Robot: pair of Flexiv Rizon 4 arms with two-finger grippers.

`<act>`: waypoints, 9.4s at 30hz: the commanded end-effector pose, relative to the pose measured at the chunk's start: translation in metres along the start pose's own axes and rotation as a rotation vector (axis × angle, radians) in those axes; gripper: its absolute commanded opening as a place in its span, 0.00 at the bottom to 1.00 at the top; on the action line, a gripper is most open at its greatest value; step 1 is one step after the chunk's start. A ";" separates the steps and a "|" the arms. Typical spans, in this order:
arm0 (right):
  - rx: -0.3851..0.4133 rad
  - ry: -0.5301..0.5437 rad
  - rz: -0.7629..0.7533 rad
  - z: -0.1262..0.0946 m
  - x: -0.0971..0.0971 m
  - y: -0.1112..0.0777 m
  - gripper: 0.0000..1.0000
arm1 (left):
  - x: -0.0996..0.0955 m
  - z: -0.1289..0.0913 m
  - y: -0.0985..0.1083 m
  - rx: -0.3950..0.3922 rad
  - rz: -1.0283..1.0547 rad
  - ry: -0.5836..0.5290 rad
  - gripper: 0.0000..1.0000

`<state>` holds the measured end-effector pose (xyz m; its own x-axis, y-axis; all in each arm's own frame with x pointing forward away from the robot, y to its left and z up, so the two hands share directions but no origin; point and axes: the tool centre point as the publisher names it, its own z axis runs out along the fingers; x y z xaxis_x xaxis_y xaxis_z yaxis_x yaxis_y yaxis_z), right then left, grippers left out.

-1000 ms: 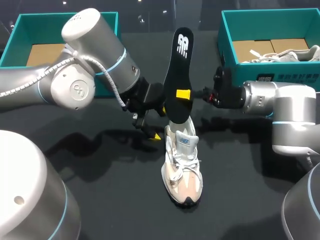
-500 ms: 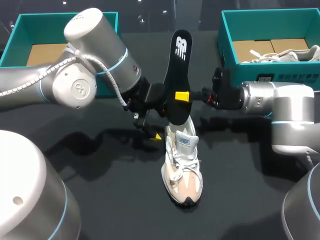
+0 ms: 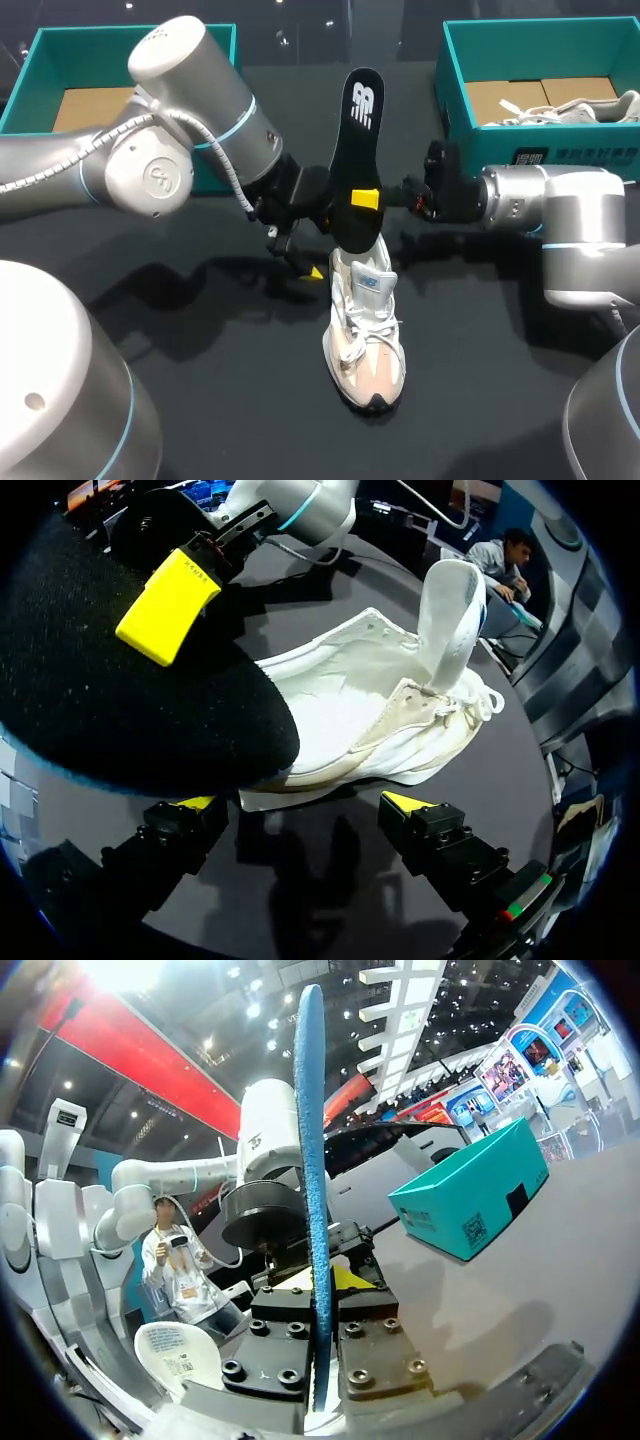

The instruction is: Take the shoe out of the shoebox, open the shoe tongue, remove and reinsert the insole, then place the shoe into the shoebox

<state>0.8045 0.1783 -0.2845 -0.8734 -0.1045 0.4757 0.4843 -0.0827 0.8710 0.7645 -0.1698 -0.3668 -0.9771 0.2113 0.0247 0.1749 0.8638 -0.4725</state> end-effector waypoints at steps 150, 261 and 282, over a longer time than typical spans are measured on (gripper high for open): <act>0.176 -0.078 0.221 -0.002 0.031 -0.083 0.00 | 0.000 0.001 0.000 -0.003 0.000 0.000 1.00; 0.293 -0.195 0.109 -0.022 0.032 -0.037 0.52 | 0.002 -0.019 0.001 0.020 0.026 0.023 1.00; 0.474 -0.422 0.281 -0.104 0.029 -0.011 0.47 | 0.008 -0.092 0.057 -0.076 0.099 0.095 1.00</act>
<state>0.7850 0.0852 -0.3106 -0.7183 0.3158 0.6199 0.6955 0.3019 0.6521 0.7759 -0.0929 -0.3278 -0.9424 0.3285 0.0636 0.2760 0.8707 -0.4072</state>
